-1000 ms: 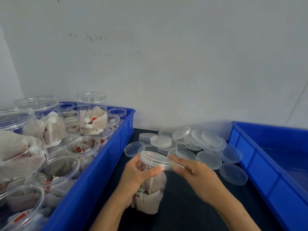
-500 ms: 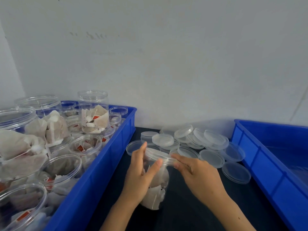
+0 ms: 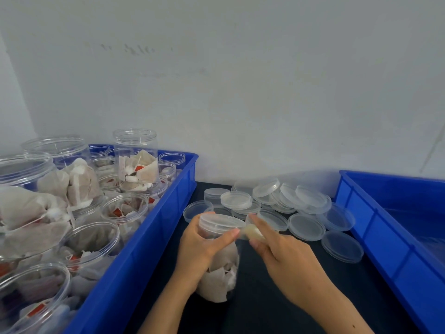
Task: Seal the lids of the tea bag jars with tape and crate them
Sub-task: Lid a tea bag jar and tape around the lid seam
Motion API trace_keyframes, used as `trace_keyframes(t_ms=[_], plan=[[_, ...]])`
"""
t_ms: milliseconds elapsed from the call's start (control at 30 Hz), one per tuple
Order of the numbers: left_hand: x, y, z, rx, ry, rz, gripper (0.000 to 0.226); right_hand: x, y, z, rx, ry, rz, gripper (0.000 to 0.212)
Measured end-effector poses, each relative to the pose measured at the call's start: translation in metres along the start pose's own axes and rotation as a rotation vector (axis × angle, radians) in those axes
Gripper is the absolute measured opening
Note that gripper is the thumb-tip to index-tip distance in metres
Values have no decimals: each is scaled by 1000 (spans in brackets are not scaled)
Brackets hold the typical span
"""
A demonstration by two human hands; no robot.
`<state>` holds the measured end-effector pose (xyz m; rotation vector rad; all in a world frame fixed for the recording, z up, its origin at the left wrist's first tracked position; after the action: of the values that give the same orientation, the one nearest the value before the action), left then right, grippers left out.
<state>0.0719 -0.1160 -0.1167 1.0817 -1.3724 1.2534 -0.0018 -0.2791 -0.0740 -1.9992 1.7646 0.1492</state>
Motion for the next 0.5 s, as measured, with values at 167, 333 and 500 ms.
trace_keyframes(t_ms=[167,333,500], plan=[[-1,-1,-6,-112,59,-34,81,3,-1,0,-17,-29,14,44],[-3,-2,-4,-207,107,-52,79,7,-6,-5,-7,9,2,39],[-5,-4,-6,-262,146,-34,81,8,-11,-5,-37,-19,-4,41]])
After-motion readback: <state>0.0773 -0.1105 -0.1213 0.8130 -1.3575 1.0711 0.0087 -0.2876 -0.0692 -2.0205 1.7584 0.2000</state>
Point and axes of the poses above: each hand's wrist, its own y-axis away from the middle knuckle, its own z-axis out of the palm, x = y × z, the point moved 2 cm from there along -y, towards the middle knuckle
